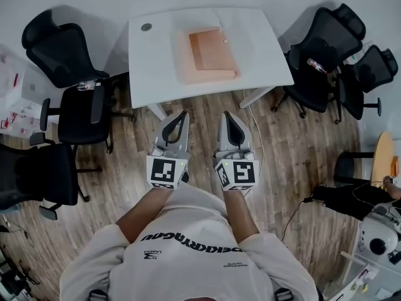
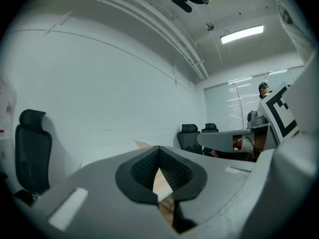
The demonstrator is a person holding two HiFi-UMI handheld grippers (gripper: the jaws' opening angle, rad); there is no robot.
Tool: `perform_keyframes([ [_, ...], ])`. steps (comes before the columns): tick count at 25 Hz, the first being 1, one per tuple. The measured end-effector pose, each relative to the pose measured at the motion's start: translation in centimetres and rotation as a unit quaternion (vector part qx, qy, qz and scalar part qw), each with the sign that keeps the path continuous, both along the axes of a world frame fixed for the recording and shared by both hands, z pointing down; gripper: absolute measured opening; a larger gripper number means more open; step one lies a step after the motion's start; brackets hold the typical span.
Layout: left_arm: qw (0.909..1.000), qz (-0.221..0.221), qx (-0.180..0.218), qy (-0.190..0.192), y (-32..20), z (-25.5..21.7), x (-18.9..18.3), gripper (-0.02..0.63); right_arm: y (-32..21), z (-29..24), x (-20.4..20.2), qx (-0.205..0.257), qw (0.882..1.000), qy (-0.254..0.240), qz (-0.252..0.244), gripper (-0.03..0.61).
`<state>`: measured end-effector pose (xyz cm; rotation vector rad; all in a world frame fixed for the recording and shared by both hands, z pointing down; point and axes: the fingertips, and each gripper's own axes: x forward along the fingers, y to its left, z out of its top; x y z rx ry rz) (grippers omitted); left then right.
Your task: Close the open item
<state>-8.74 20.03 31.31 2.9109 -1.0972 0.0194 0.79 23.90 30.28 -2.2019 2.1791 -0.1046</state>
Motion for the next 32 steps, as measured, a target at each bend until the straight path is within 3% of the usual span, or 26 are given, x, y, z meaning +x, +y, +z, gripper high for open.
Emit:
perform_keyframes([
  [12,0.9995,0.022,-0.019,0.007,-9.0,0.3,1.1,0.003,-8.6,-0.3,0.7,-0.013,1.000,0.005,0.018,-0.002],
  [24,0.9987,0.034,-0.037,0.012,-11.7,1.7,2.4,0.003,-10.9,0.4,2.8,-0.025,0.999,0.004,0.039,-0.002],
  [32,0.9986,0.011,-0.051,0.005,-14.1,2.9,3.3,0.003,-13.0,0.3,4.7,-0.016,0.999,0.005,0.029,-0.002],
])
